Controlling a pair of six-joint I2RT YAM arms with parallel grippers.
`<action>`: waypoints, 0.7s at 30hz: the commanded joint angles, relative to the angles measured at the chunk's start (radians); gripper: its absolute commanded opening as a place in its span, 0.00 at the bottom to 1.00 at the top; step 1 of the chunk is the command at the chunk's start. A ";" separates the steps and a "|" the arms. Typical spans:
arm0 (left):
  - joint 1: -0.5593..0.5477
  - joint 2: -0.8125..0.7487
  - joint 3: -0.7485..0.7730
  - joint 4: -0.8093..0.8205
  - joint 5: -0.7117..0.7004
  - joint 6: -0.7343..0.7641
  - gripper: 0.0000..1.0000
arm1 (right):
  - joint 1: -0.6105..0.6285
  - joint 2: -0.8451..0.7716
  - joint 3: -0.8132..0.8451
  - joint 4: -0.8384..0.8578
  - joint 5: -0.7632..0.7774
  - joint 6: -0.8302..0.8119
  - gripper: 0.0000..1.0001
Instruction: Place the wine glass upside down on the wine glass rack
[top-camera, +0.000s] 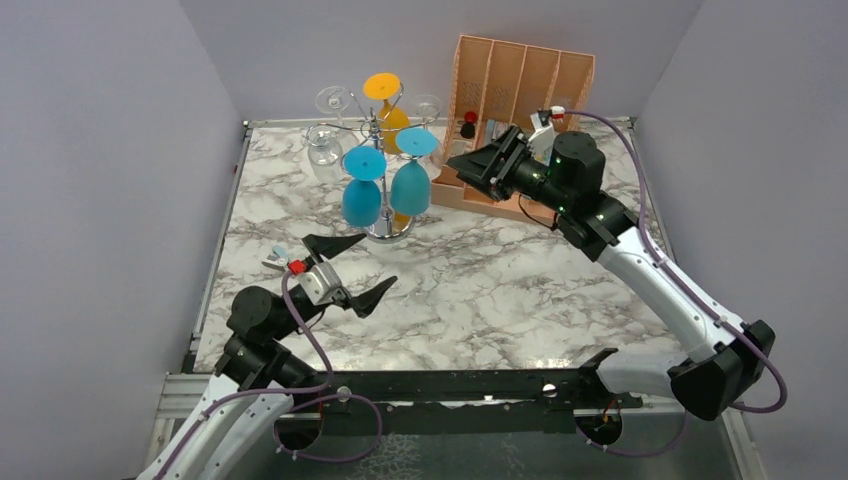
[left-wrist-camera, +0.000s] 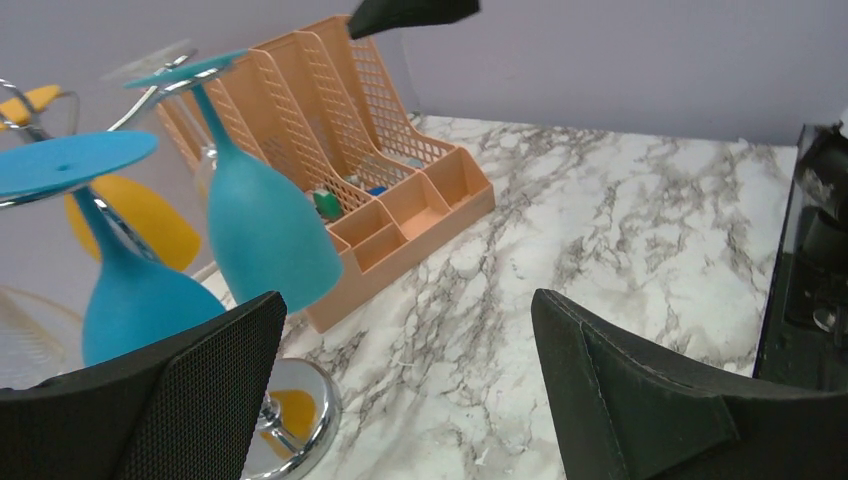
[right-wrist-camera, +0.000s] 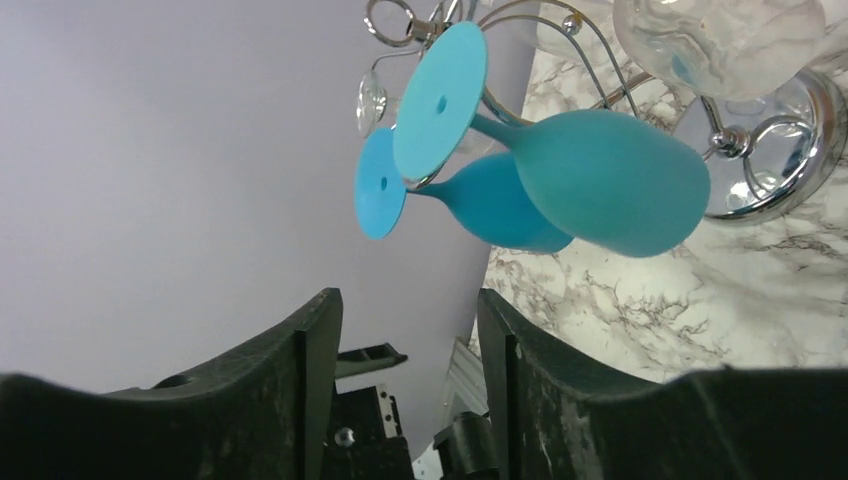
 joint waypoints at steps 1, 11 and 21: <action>-0.002 -0.024 0.069 0.014 -0.154 -0.143 0.99 | 0.004 -0.096 -0.010 -0.100 0.023 -0.209 0.59; -0.003 0.051 0.244 -0.189 -0.405 -0.381 0.99 | 0.004 -0.332 -0.045 -0.393 0.204 -0.583 0.91; -0.003 0.154 0.427 -0.334 -0.438 -0.449 0.99 | 0.004 -0.567 -0.145 -0.474 0.314 -0.662 1.00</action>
